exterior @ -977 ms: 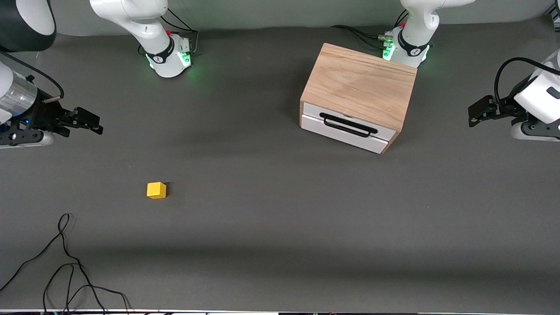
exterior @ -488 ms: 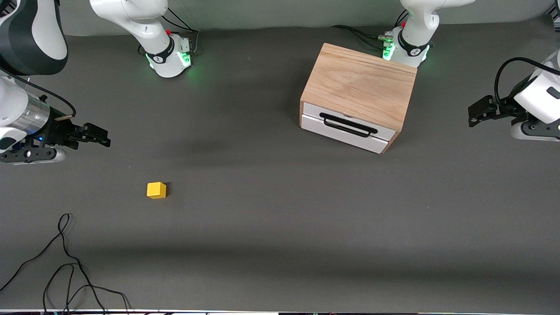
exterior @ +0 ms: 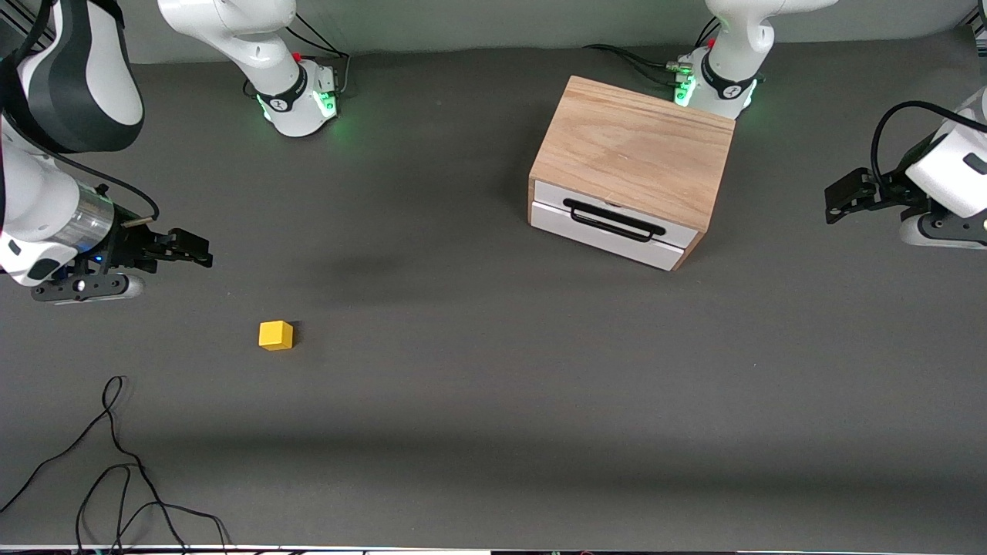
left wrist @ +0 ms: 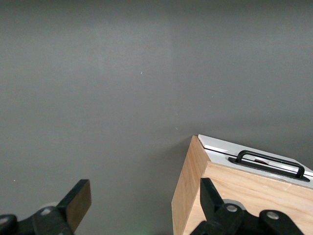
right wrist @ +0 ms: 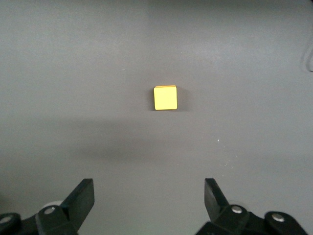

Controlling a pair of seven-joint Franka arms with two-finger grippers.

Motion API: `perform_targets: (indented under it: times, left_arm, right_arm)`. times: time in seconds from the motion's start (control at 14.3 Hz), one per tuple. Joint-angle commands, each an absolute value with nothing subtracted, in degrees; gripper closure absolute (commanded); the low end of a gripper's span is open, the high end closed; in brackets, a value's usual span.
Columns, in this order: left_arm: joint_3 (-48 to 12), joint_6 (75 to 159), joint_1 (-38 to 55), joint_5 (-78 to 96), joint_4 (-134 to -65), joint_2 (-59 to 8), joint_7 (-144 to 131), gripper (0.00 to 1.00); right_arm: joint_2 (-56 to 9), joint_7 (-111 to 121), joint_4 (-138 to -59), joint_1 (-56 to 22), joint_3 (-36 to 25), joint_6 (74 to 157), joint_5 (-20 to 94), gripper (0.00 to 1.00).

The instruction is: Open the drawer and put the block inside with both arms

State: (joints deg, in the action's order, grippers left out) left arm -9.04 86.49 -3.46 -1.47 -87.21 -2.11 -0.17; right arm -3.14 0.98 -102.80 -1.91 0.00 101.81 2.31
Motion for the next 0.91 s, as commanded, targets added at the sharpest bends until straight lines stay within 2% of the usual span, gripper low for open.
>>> perform_targets:
  times: [0.0, 0.42, 0.84]
  left_arm:
    - [-9.05, 87.54, -2.90, -0.88, -88.77, -0.70, -0.61, 0.01]
    - [-9.49, 87.80, -1.59, 2.81, -88.86, -2.11, -12.45, 0.01]
    - [-9.40, 90.61, 7.98, 1.93, -88.86, -5.62, -32.40, 0.01]
  right_arm:
    - [-4.04, 1.23, -102.39, -2.90, -0.26, 103.01, 1.58, 0.00]
    - [-4.75, 1.05, -102.04, -2.99, -0.26, 103.45, 1.67, 0.00]
    - [-5.10, 1.05, -102.04, -3.69, -0.18, 104.33, 1.67, 0.00]
